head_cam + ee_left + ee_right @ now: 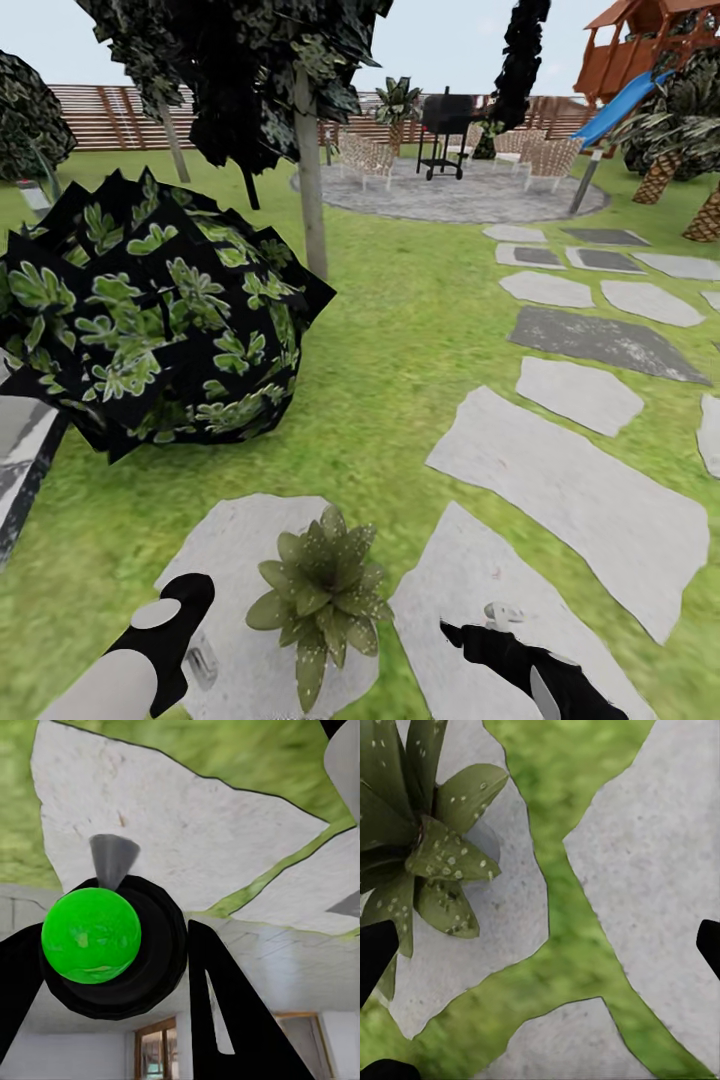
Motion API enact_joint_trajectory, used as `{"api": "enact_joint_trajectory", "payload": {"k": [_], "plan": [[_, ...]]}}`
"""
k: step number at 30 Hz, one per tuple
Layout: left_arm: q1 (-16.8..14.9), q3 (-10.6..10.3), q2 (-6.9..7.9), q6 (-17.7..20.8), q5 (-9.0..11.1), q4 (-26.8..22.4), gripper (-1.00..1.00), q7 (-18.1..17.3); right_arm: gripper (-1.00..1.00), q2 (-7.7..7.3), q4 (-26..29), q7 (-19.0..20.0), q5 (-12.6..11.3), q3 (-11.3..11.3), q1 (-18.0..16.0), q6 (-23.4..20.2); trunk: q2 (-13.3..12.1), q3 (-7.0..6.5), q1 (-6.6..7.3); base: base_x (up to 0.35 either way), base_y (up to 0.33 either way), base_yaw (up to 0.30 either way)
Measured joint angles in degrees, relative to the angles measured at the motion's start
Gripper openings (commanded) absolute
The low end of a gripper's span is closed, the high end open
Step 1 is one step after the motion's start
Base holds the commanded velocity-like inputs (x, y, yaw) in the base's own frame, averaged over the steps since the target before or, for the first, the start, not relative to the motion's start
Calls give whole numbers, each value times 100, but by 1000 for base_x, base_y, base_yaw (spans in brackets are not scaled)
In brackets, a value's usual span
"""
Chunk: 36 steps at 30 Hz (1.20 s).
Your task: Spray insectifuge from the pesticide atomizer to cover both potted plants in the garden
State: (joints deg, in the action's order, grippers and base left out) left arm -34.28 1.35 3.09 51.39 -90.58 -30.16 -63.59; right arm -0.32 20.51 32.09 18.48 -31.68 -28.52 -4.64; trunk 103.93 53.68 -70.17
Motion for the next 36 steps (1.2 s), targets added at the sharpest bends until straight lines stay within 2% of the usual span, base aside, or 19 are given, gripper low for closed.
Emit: {"api": "enact_joint_trajectory", "payload": {"k": [10, 17, 23, 28, 36], "plan": [[0, 0, 0, 0, 1, 2, -100, 1, 100, 0, 3, 0, 0, 0, 0, 0, 0, 24, 1, -12, 203, -257], [0, 13, 6, -1, 3, -10, -100, 3, 100, 0, 4, 0, 0, 0, 0, -2, 0, 40, 1, 0, 36, -248], [1, 16, 10, 0, 3, -13, -100, 1, 100, -1, 3, -1, 1, 0, -1, -2, 0, 44, 1, 8, 33, -43], [1, 11, 10, 0, -1, -16, -100, -2, 100, -1, -1, 2, 0, 0, -1, 1, 0, 44, 1, 51, 268, -81], [0, 8, 9, 0, -1, -25, -100, -1, 100, -2, 0, 3, 0, 0, 0, 1, 0, 44, 1, 3, 312, -265]]}}
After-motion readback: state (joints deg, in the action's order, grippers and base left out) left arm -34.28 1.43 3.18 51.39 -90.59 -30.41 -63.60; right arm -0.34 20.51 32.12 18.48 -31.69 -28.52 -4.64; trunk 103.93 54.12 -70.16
